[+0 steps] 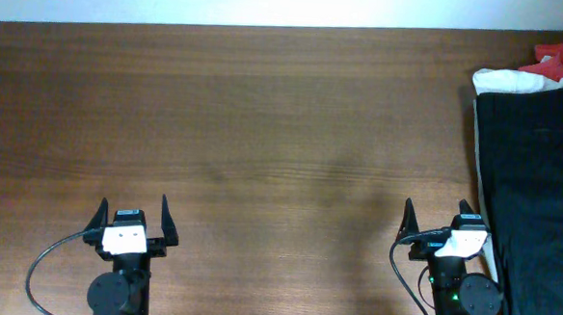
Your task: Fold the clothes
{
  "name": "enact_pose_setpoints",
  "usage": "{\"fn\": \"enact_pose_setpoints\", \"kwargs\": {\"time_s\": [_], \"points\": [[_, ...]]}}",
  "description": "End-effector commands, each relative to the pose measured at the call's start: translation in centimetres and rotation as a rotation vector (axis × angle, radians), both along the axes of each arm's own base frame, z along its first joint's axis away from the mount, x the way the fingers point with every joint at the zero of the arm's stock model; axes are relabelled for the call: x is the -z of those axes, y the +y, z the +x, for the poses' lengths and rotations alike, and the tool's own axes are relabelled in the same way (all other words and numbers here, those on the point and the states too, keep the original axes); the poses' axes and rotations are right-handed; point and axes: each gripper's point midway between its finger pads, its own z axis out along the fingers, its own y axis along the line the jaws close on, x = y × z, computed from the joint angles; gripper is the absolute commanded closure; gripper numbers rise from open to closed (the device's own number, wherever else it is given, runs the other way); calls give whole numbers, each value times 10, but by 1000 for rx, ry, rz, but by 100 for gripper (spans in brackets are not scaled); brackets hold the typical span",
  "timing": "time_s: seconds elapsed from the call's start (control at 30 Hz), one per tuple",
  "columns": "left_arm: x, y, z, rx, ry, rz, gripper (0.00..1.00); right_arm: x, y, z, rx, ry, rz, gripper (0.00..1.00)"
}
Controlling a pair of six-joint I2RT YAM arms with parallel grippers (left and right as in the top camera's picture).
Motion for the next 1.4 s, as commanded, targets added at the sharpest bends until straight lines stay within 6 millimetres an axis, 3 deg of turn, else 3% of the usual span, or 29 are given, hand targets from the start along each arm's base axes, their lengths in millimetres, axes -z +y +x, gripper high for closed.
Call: {"fn": "enact_pose_setpoints", "kwargs": {"time_s": [0.0,0.07,0.1,0.2,0.3,0.37,0.47,0.53,0.6,0.67,0.73,0.83,0.97,1.13,1.3,1.37], "points": [[2,-3,0,15,2,16,1,-14,18,-1,-103,-61,87,1],[2,-3,0,16,2,16,1,-13,62,-11,-358,-8,283,1],[2,-3,0,16,2,16,1,-12,71,-15,-412,13,325,1],[2,-3,0,15,2,16,1,-22,80,-20,-468,25,481,1],[2,-3,0,16,2,16,1,-70,83,-28,-539,-166,463,1],[2,-3,0,16,1,16,1,-112,61,-31,-430,-367,411,1],[2,-3,0,16,1,16,1,-157,37,-31,-258,-464,227,1],[2,-3,0,16,2,16,1,-169,15,-13,-109,-393,163,1],[2,-3,0,16,2,16,1,-168,-22,17,115,-239,114,1],[2,-3,0,16,2,16,1,-167,-42,54,223,-89,43,1],[2,-3,0,16,1,16,1,-151,-64,110,307,138,-15,1],[2,-3,0,16,2,16,1,-99,-110,189,398,489,-39,1],[2,-3,0,15,2,16,1,-34,-134,241,376,752,-116,1],[2,-3,0,15,2,16,1,29,-169,254,512,877,-278,1],[2,-3,0,16,2,16,1,89,-175,270,477,943,-354,1],[2,-3,0,16,2,16,1,105,-179,270,482,959,-354,1]]}}
